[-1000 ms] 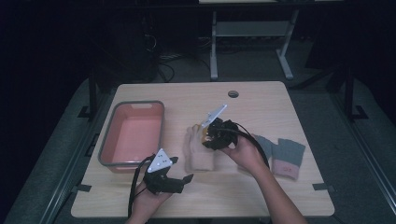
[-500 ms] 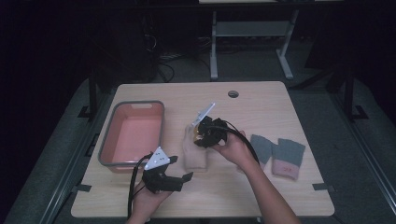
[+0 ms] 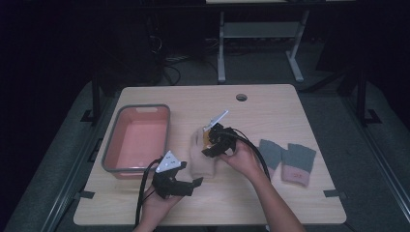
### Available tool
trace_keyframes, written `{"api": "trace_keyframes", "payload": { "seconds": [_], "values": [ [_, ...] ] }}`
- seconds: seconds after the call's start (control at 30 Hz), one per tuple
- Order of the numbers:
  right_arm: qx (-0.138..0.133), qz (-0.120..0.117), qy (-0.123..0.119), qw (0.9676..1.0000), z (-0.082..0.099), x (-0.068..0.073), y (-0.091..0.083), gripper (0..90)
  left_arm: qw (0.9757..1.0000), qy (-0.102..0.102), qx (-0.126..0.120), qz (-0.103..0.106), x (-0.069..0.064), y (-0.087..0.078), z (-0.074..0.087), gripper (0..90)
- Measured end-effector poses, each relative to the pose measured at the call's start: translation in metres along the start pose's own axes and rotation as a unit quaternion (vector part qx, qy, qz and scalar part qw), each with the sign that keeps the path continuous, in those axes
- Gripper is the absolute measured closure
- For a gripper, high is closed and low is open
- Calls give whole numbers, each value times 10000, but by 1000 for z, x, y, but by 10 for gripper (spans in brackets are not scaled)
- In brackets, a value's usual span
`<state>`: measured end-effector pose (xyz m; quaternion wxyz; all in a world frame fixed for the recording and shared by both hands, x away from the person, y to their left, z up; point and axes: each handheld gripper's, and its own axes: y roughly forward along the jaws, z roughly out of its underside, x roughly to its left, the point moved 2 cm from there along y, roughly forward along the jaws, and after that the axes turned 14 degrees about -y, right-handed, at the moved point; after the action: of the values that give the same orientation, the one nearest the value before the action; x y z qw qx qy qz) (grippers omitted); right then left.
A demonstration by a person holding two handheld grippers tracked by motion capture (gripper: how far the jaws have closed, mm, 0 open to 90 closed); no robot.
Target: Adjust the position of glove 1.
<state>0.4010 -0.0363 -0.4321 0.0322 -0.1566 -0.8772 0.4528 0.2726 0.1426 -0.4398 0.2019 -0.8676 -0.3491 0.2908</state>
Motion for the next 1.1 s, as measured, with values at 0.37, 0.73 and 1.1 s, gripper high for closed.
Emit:
{"api": "trace_keyframes", "payload": {
  "seconds": [0.37, 0.73, 1.1],
  "values": [
    [-332, 8, 844, 9959, 21, 11, -22, 313, 9989, -464, 66, -63, 5, 13, -4, 170],
    [-348, -109, 1342, 9903, 39, 6, -22, 260, 9933, -1122, 85, -263, 11, 31, -14, 171],
    [-466, -362, 2076, 9764, 50, 4, -7, 264, 9867, -1492, 374, -523, 20, 44, -14, 250]
  ]
}}
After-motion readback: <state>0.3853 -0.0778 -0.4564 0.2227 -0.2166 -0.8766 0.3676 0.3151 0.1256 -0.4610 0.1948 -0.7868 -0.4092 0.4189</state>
